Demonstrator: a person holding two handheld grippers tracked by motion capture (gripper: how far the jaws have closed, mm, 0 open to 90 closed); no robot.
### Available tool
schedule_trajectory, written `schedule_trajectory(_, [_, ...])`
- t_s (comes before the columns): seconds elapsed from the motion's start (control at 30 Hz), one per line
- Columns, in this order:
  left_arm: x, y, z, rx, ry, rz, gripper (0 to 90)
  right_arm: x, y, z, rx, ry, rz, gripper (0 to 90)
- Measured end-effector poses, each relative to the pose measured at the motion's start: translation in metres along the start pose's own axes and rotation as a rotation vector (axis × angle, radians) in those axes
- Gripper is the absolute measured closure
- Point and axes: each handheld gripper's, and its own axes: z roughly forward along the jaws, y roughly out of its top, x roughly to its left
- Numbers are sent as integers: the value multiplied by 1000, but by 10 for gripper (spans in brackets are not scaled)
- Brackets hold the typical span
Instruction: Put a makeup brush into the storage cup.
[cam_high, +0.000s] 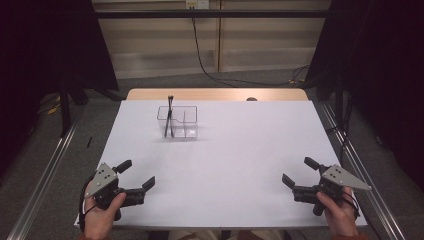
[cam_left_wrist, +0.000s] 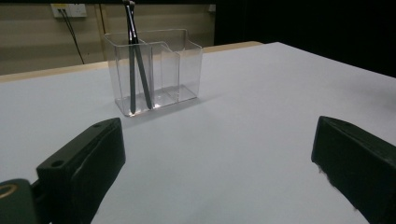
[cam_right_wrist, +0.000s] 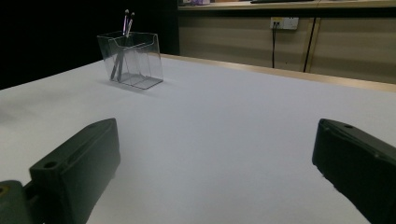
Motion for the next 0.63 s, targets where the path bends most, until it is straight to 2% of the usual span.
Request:
schedule_trajectory(0.13, [0,-2,-5,-27,18,-4,29,1,0,-1,1,3,-13,3])
schedule_trajectory(0.27, [0,-2,-7,-37,17,7,27,3,-1,-1,5,6,-20,2])
schedule_trajectory(0.33, [0,-2,-8,-36,18,28,27,3,-1,-1,11,11,-29,2])
schedule_trajectory(0.4, [-1,-2,-7,-33,11,28,27,3,-1,-1,13,15,-29,1])
schedule_trajectory(0.5, [-1,-1,-7,-33,8,62,27,4,-1,-1,17,16,-32,0])
schedule_trajectory(0.63, [1,-3,-3,-14,15,50,27,3,-2,-1,28,24,-50,0])
